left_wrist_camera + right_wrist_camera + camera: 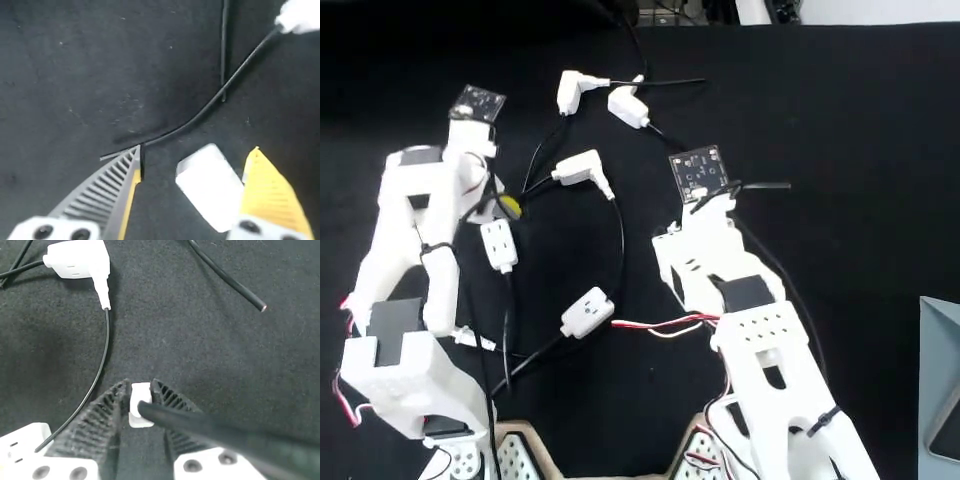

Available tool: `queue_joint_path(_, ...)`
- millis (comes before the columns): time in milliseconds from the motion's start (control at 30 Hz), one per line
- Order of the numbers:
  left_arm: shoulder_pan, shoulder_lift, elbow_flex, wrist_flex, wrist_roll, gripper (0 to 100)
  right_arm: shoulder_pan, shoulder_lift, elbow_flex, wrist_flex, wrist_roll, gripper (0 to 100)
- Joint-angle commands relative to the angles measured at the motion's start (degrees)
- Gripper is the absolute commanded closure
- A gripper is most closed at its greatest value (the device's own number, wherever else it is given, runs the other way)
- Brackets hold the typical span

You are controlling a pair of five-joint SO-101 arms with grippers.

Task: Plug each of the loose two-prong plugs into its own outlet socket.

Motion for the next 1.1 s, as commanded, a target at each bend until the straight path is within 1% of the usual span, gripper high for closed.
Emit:
queue_joint_path(0, 2.07, -0.62, -8.22, 9.41, -0.26, 68, 0.53, 0.31, -0.48, -0.79, 0.44, 98.6)
queue_joint_path(100, 4.26, -0.62, -9.89, 14.07, 0.35, 68, 0.53, 0.31, -0.48, -0.79, 0.44, 98.6)
queue_joint_path(233, 4.62, 0.0, -9.63, 14.42, 2.99, 68, 0.53, 0.31, -0.48, -0.7, 0.44, 98.6)
queue_joint_path(500, 1.1, 0.0, -5.23, 14.15, 7.47, 68, 0.44, 0.31, 0.04, -0.97, 0.53, 98.6)
queue_joint_path(567, 0.48, 0.09, -3.12, 12.13, 8.53, 68, 0.44, 0.31, 0.04, -0.97, 0.53, 98.6)
queue_joint_path(700, -1.01, 0.09, 2.42, 5.1, 11.16, 68, 0.44, 0.31, 0.04, -0.97, 0.53, 98.6)
queue_joint_path(833, 0.13, 0.09, 8.13, -1.49, 11.69, 68, 0.44, 0.31, 0.04, -0.97, 0.53, 98.6)
queue_joint_path(900, 1.63, 0.09, 10.07, -3.96, 12.75, 72, 0.44, 0.31, -0.04, -0.97, 0.53, 98.6)
queue_joint_path(1067, 6.37, 0.09, 13.32, -10.2, 12.57, 94, 0.53, 0.31, -0.22, -0.97, 0.53, 98.6)
